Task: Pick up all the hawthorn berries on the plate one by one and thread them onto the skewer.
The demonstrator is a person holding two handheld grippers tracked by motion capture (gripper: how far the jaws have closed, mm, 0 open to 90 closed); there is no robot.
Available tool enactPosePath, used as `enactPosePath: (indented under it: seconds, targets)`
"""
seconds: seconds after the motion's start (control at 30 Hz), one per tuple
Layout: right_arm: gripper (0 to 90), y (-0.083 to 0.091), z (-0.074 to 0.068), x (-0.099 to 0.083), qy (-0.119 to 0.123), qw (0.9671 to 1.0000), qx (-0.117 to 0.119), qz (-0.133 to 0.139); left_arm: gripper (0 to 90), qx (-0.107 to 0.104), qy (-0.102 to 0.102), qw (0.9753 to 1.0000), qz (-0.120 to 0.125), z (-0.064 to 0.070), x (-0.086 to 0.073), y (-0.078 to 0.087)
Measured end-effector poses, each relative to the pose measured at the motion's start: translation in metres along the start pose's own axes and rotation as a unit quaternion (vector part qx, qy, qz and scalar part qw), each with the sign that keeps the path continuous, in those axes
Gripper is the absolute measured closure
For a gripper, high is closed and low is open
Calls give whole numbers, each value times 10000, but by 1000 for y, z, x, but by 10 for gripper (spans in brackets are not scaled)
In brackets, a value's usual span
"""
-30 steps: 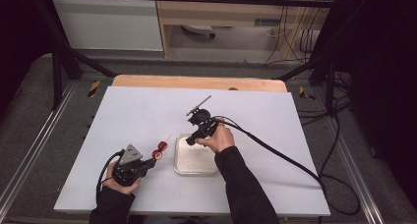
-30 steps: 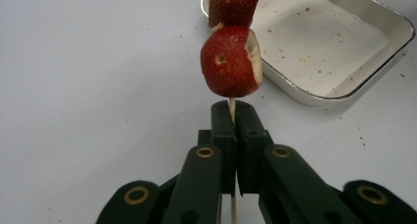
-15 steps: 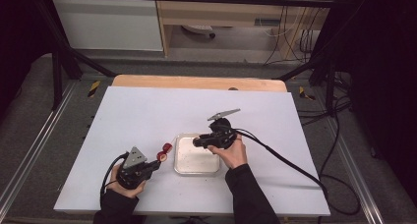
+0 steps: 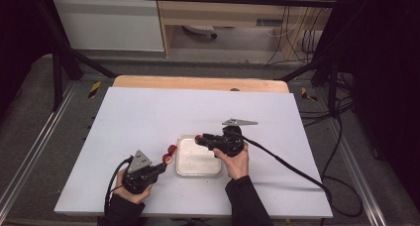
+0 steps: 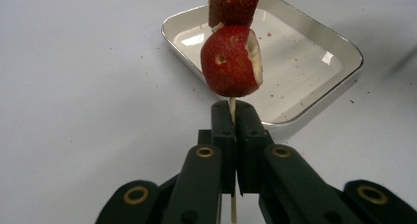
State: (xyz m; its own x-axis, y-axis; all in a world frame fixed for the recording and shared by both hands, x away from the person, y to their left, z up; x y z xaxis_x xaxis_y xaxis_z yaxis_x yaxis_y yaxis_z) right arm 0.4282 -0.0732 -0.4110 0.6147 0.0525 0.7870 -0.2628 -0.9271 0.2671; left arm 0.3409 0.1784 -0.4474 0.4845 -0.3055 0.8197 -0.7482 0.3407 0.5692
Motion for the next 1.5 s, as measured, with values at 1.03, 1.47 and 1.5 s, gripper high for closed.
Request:
enactPosePath:
  seconds: [1.03,1.47,1.5]
  targets:
    - [633,-5,-6,9,-141,9883,222,1502,879,-2,463,9987,194,31,8,0]
    - [634,-6,-8,11,-207,9801,309,1948,880,-10,642,9976,242,47,16,-4]
    - [634,-6,-8,12,-216,9795,327,1978,879,-23,664,9975,254,47,17,-4]
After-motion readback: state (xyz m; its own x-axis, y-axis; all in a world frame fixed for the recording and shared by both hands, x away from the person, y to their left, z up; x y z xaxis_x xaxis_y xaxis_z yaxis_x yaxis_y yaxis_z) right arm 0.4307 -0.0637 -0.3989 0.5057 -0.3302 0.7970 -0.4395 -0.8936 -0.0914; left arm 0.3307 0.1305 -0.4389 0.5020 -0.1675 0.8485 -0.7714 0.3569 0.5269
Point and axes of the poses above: each handheld gripper's, and its own axes: y roughly backward along the jaws, x roughly out of its top, z roughly to its right, the point moved 3 cm from there along -y, roughly forward along the jaws, and after that the axes turned 15 degrees about x, right-handed, at the moved point
